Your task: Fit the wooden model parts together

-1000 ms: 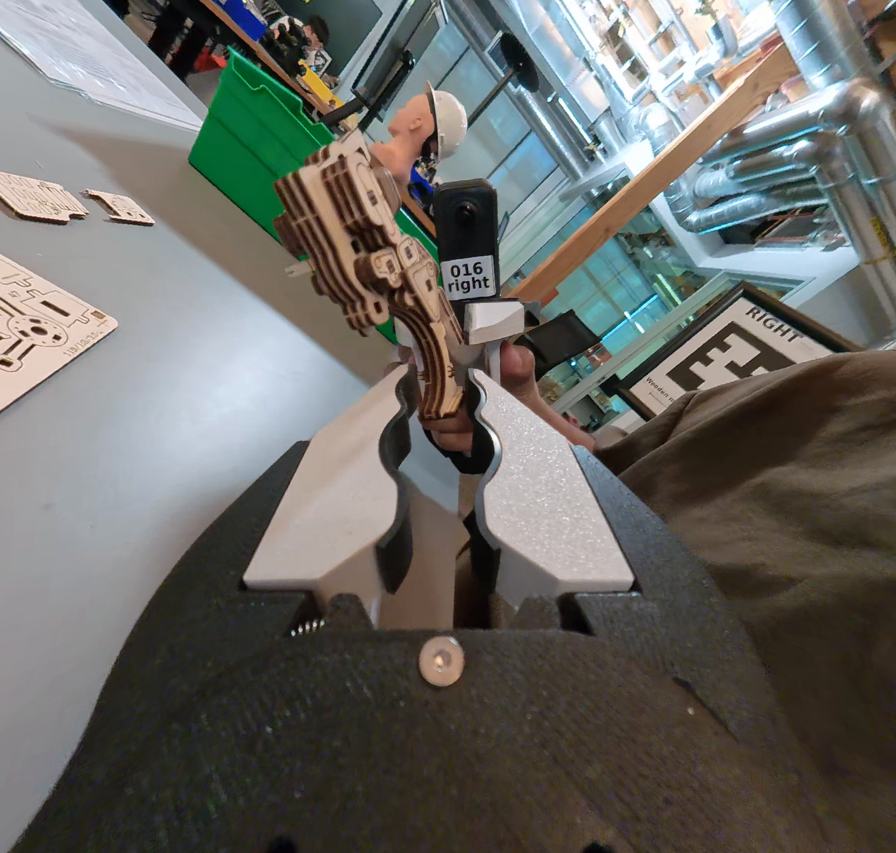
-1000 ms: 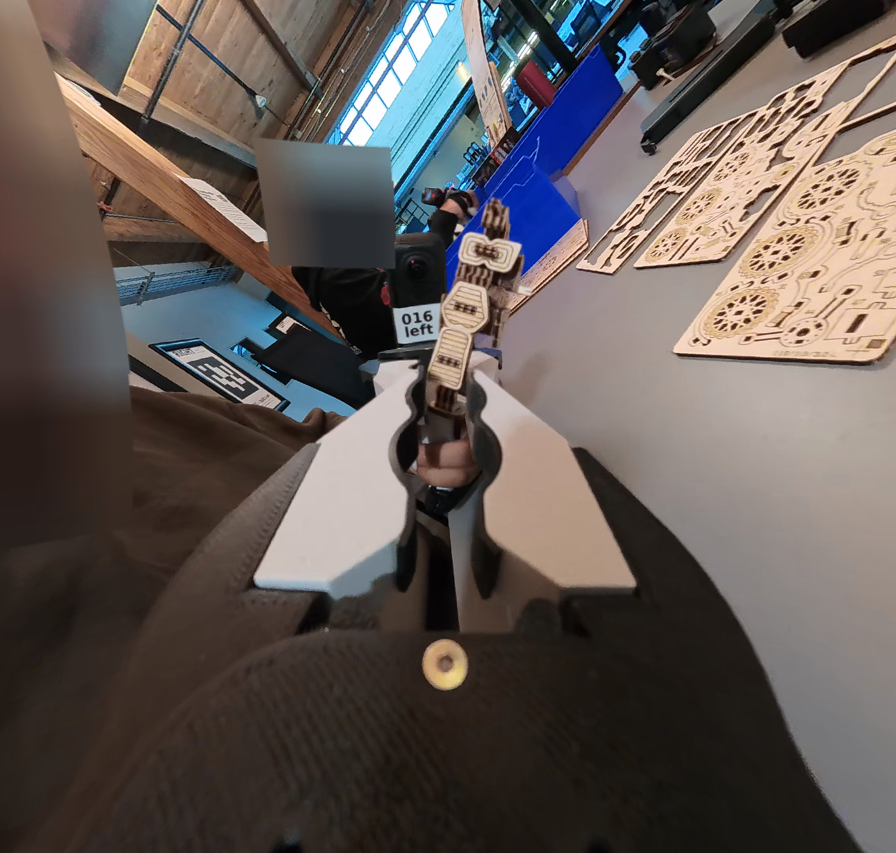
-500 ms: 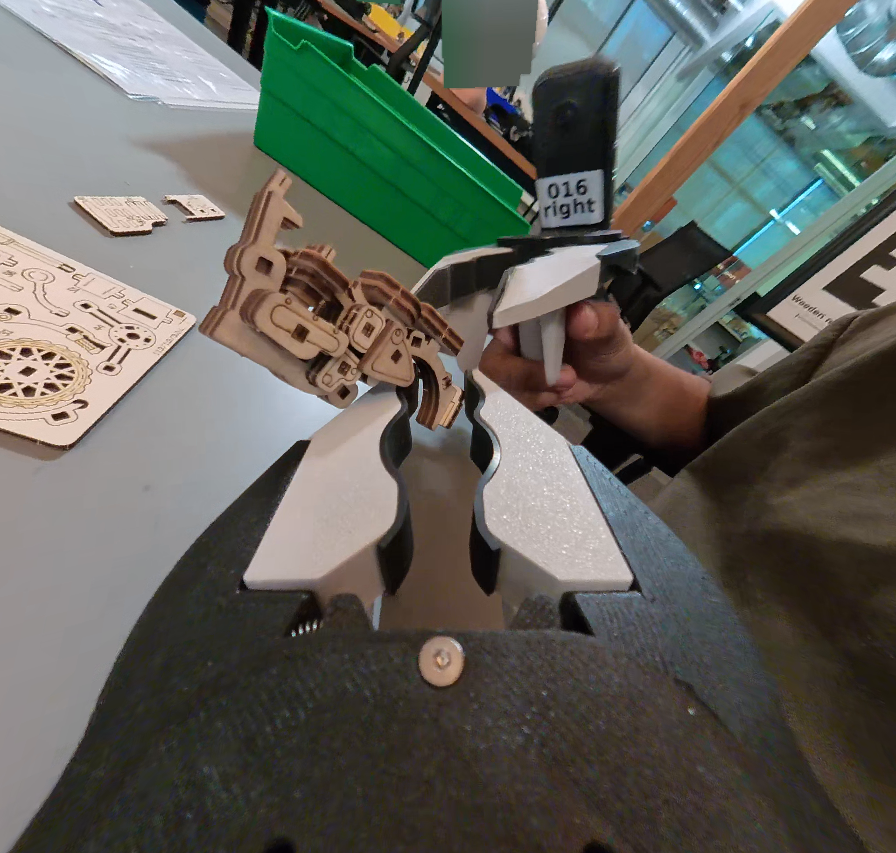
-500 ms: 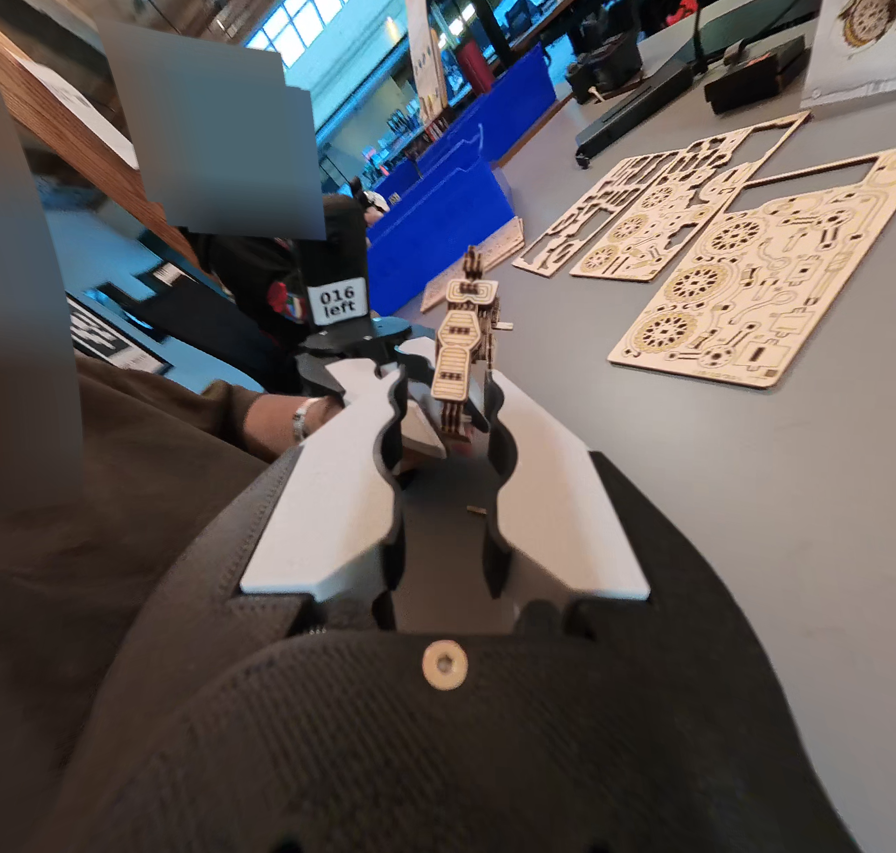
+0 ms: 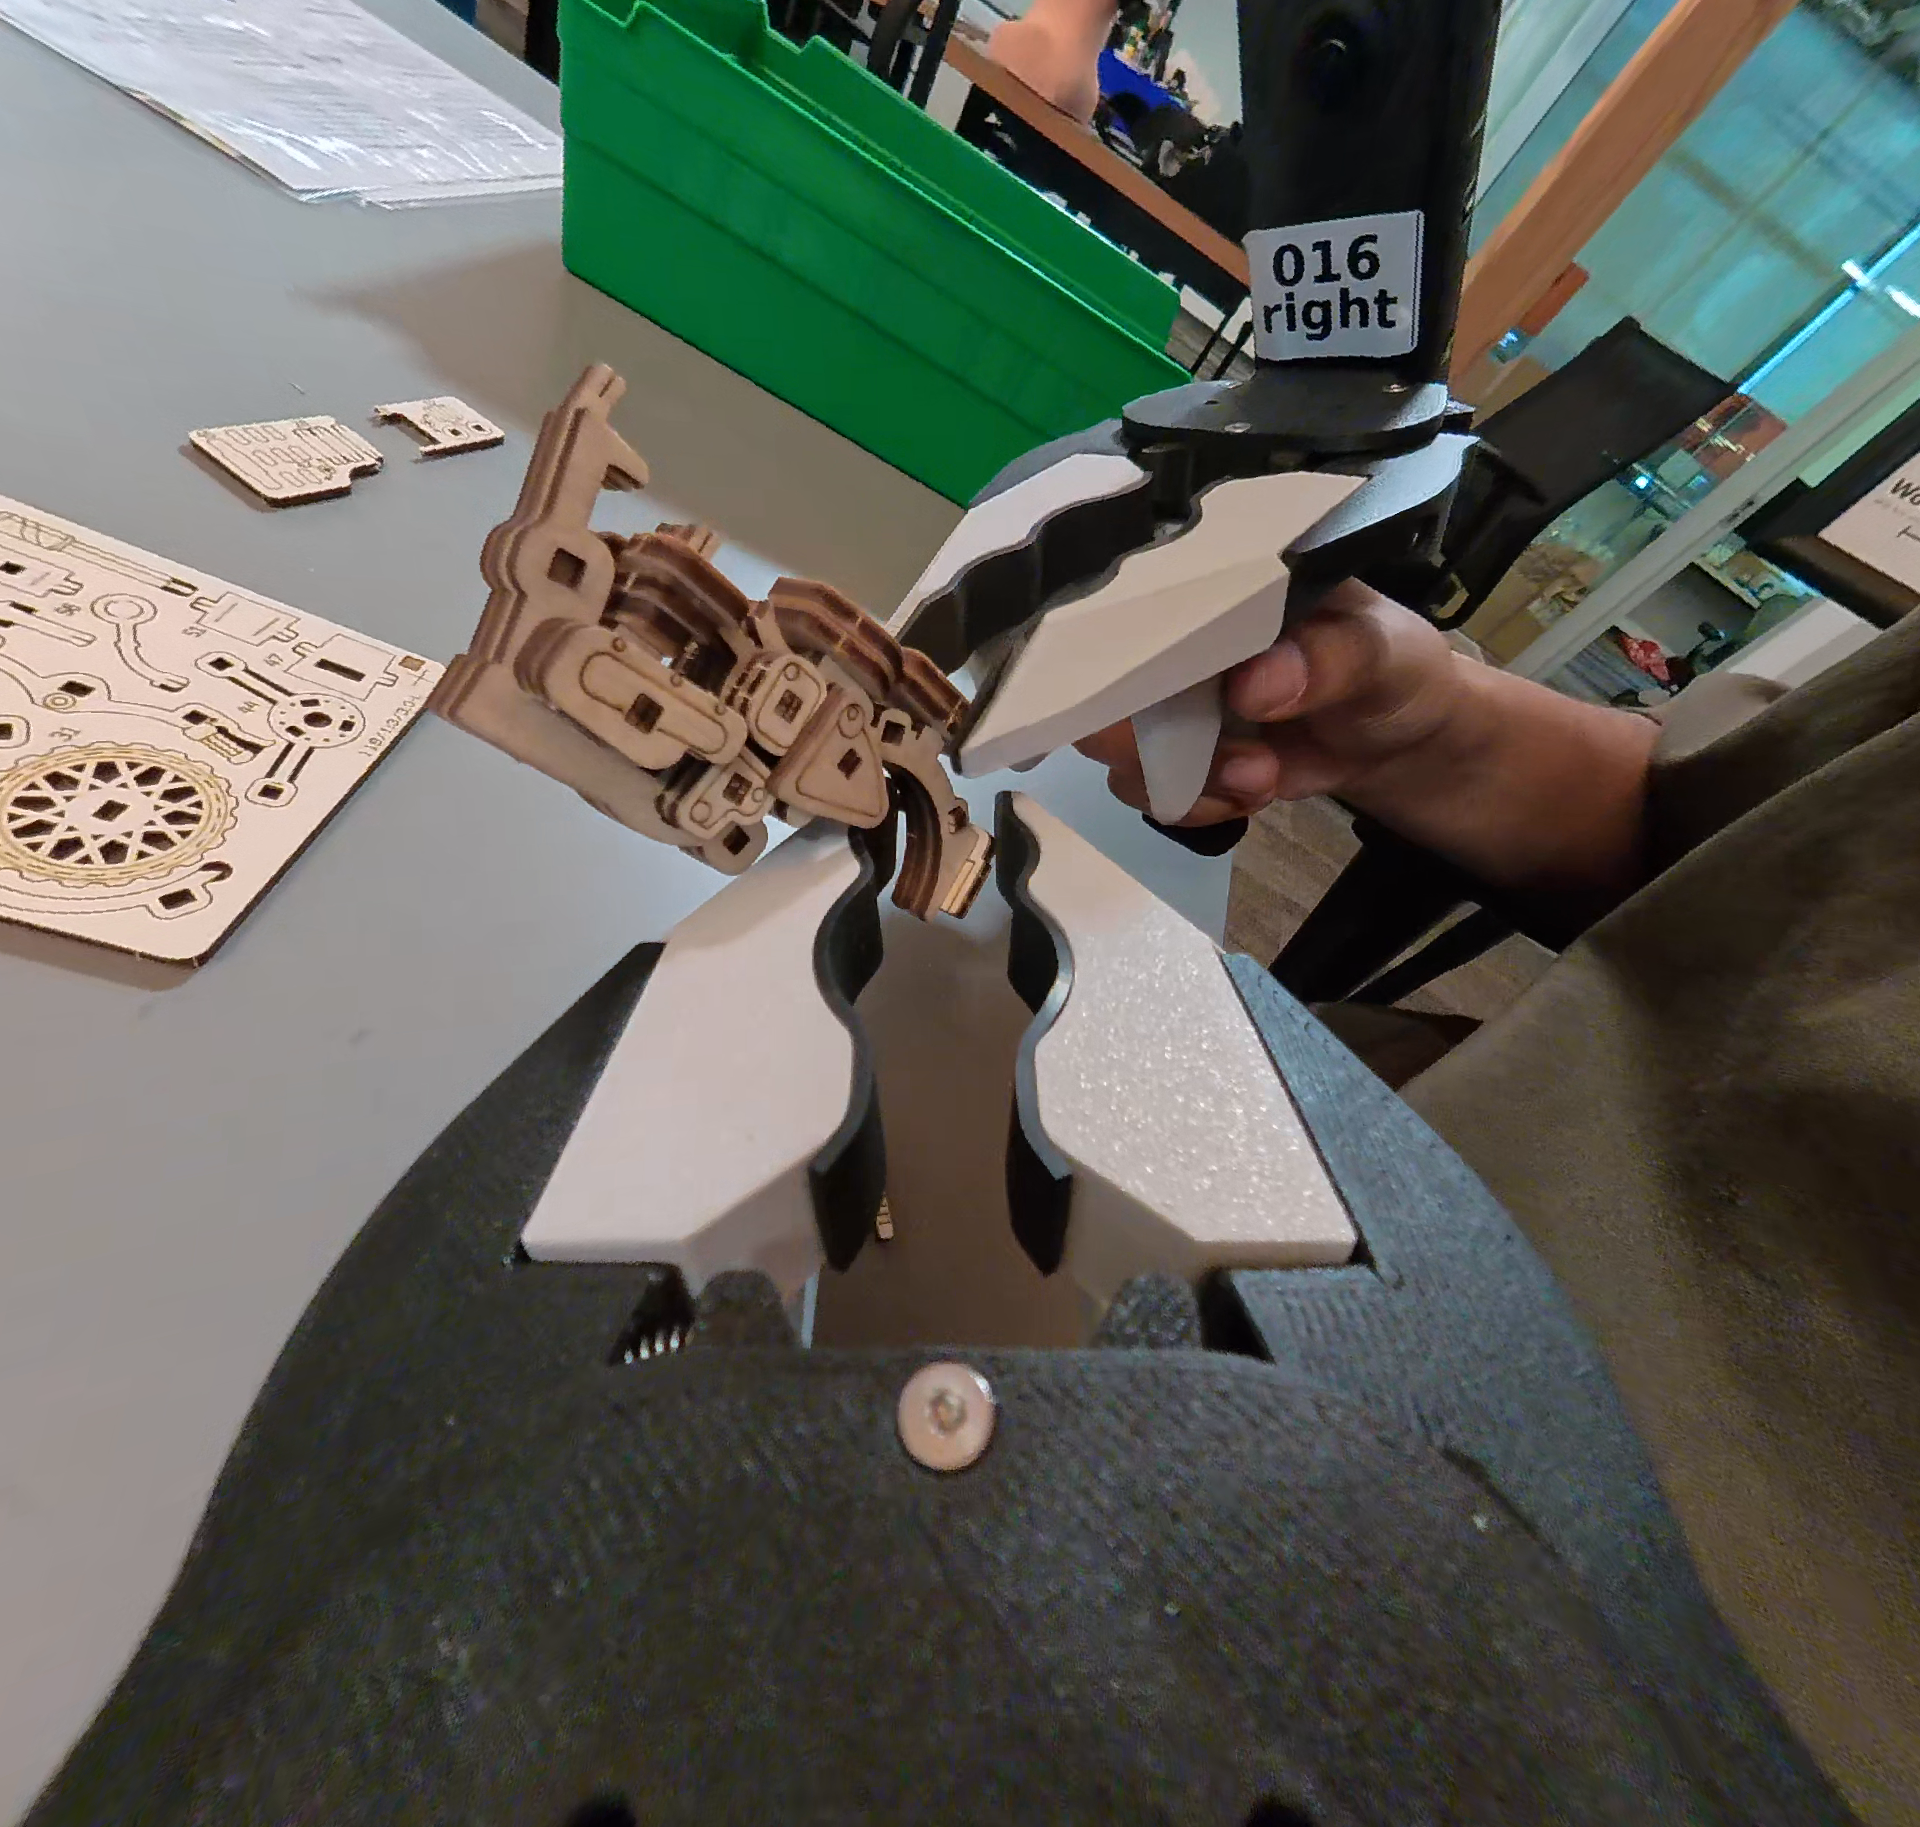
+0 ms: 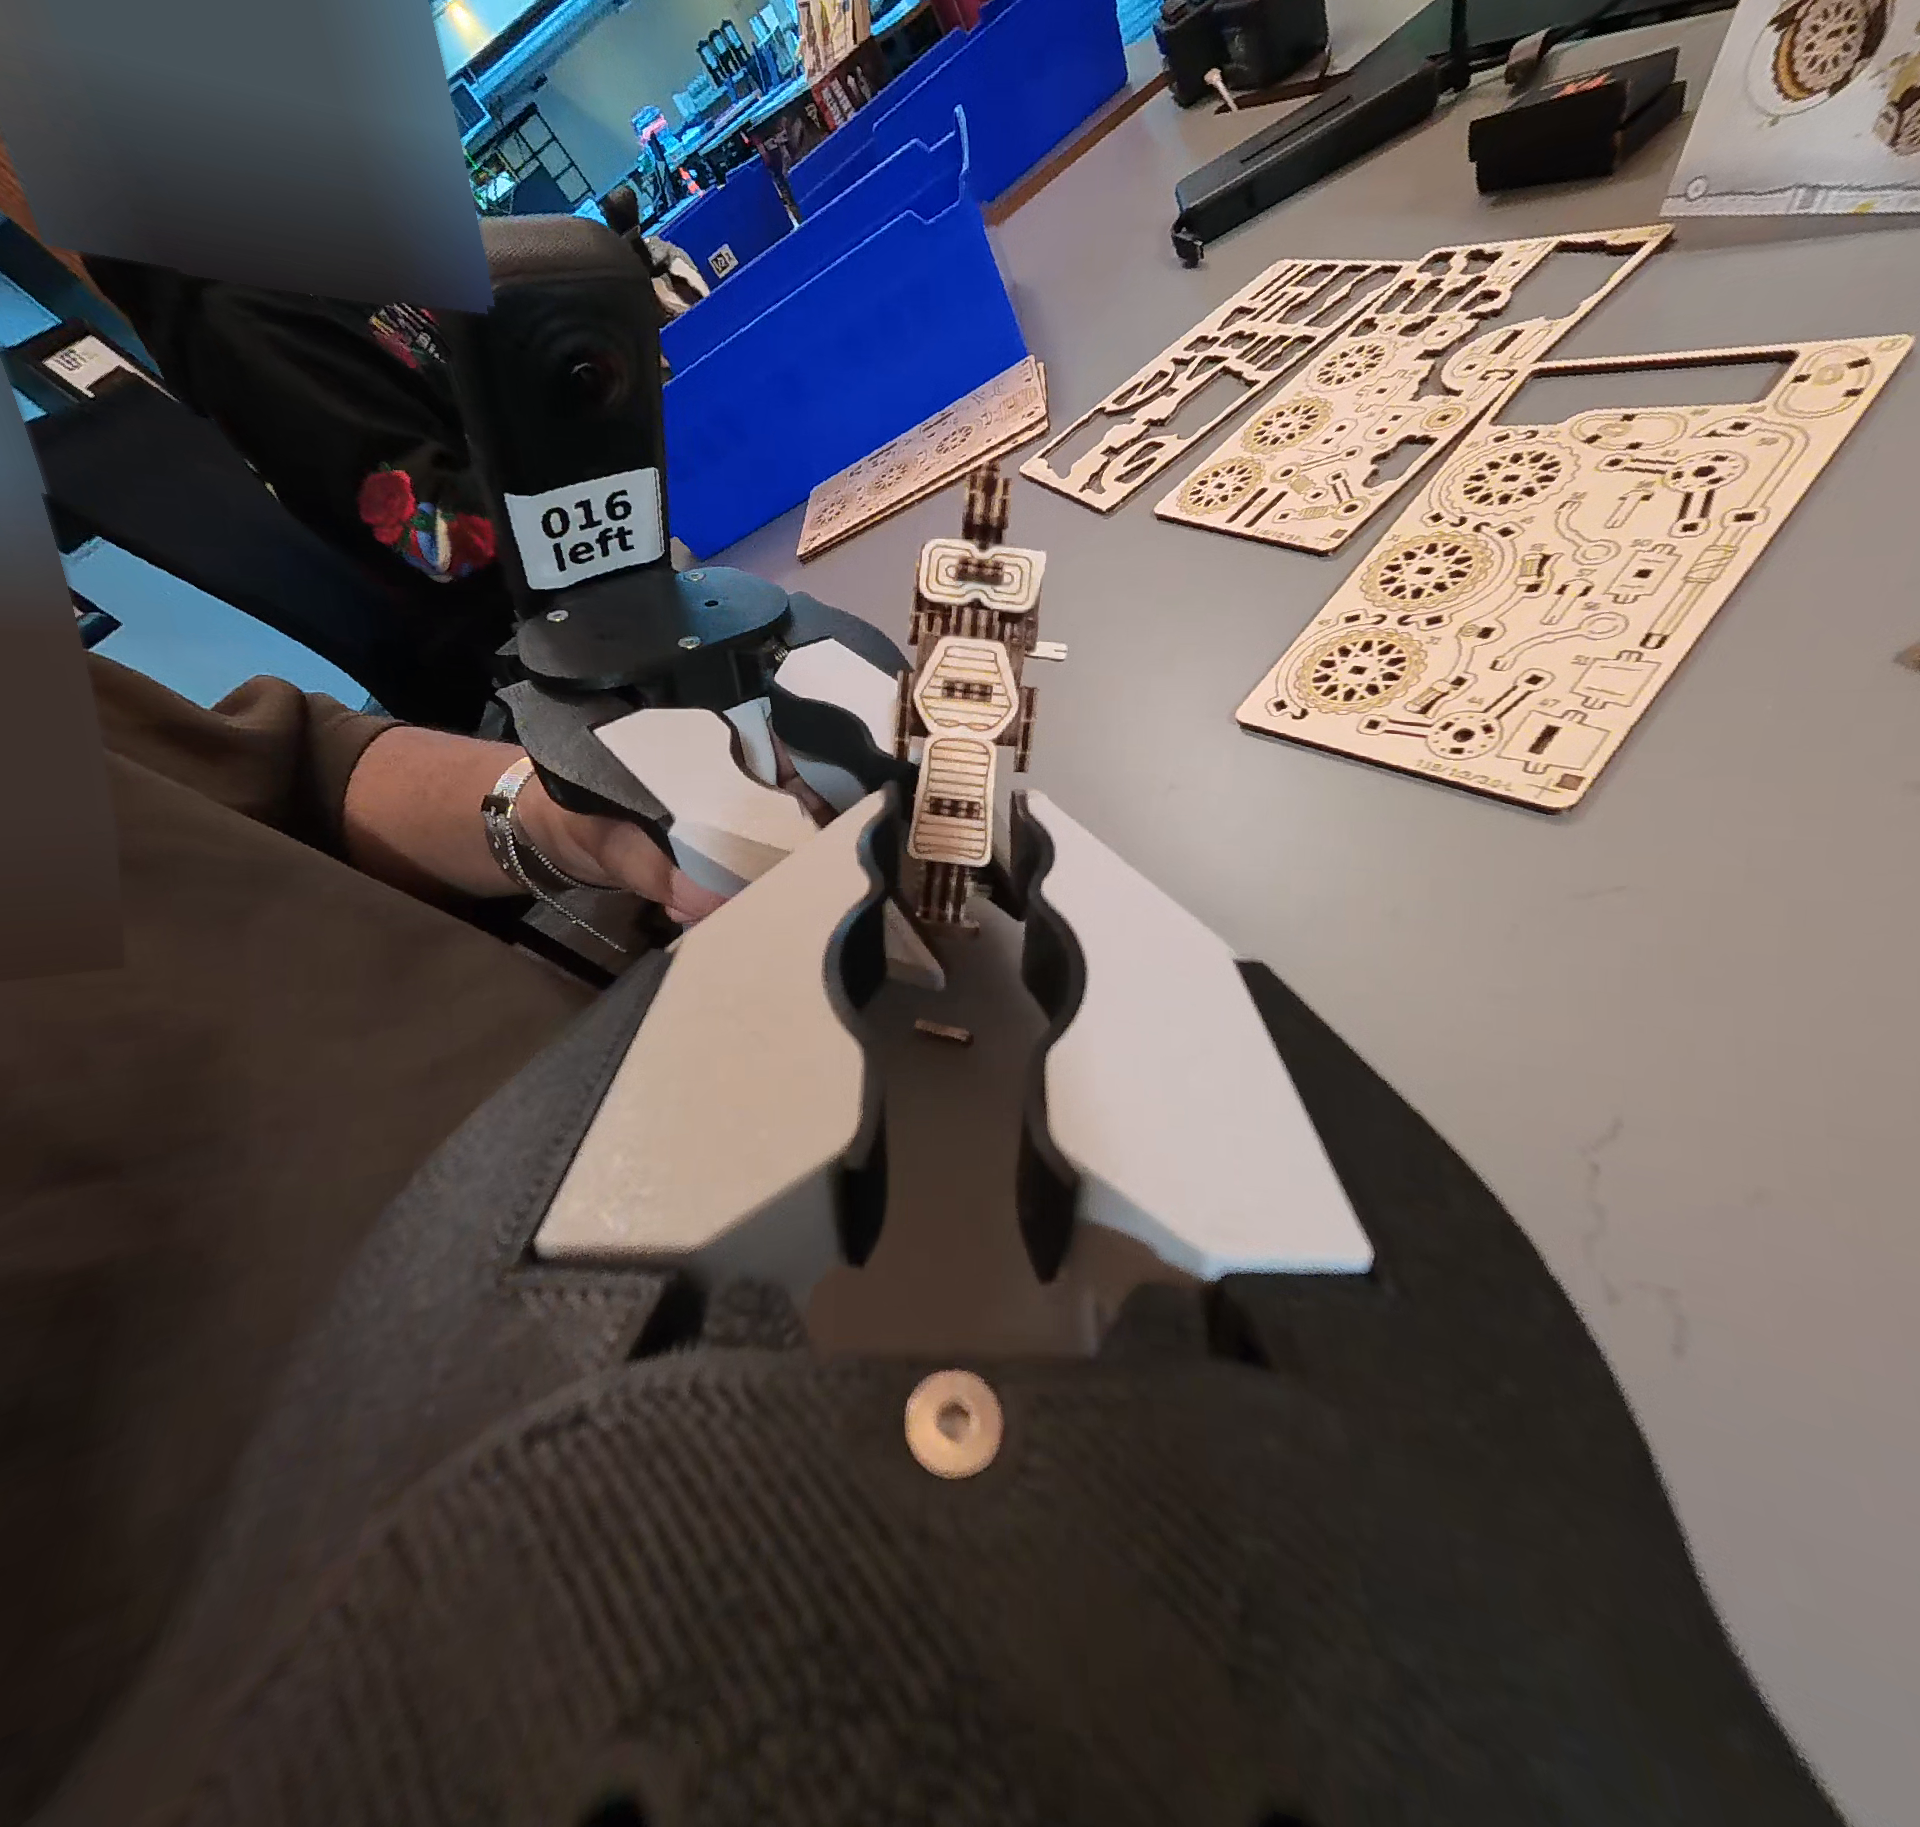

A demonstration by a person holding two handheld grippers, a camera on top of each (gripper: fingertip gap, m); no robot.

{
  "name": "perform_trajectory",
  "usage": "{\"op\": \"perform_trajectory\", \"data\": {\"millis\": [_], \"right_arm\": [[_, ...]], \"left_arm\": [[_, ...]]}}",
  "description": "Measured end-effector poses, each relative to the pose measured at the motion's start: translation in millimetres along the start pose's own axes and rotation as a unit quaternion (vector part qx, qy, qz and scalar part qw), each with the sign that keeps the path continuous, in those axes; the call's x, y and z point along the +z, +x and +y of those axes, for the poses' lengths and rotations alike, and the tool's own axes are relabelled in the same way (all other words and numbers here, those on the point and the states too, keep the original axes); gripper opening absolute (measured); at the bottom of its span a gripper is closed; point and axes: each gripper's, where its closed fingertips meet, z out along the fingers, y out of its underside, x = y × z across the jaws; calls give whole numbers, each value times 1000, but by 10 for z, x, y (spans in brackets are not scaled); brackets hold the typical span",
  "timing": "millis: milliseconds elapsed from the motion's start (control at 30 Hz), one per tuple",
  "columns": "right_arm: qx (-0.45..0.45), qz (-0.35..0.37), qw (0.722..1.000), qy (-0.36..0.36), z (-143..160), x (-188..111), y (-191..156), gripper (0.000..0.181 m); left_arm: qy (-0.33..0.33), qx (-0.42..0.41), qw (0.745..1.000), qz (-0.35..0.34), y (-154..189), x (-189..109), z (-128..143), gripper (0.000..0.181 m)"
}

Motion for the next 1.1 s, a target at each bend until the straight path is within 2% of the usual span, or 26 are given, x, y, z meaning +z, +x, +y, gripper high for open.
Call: {"op": "perform_trajectory", "data": {"millis": [167,233,300,400,467,667,800,900,933,1000,1100], "right_arm": [[-4,6,1000,-15,60,28,14,23],[0,-2,1000,-15,66,30,-1,15],[18,-12,1000,-12,63,27,-8,14],[61,-37,997,0,37,4,-4,14],[103,-60,993,21,-24,-39,12,14],[212,-155,960,93,-257,-220,12,13],[213,-164,957,105,-315,-277,29,13],[203,-161,959,119,-384,-349,60,13],[202,-160,958,124,-410,-383,74,13],[198,-156,959,132,-442,-455,106,13],[173,-126,969,123,-396,-556,166,13]], "left_arm": [[-6,5,1000,4,23,14,21,16],[-8,7,1000,2,22,19,25,16],[-7,5,1000,4,26,18,21,16],[0,-5,1000,13,47,16,3,17],[3,-7,1000,18,60,12,-11,25],[17,1,1000,25,100,-13,-76,40],[21,23,1000,0,12,-69,-139,40],[27,48,997,-45,-168,-159,-223,39],[17,57,996,-64,-248,-186,-215,38],[-42,79,993,-80,-347,-227,-75,25],[-167,97,977,-92,-408,-301,307,30]]}}
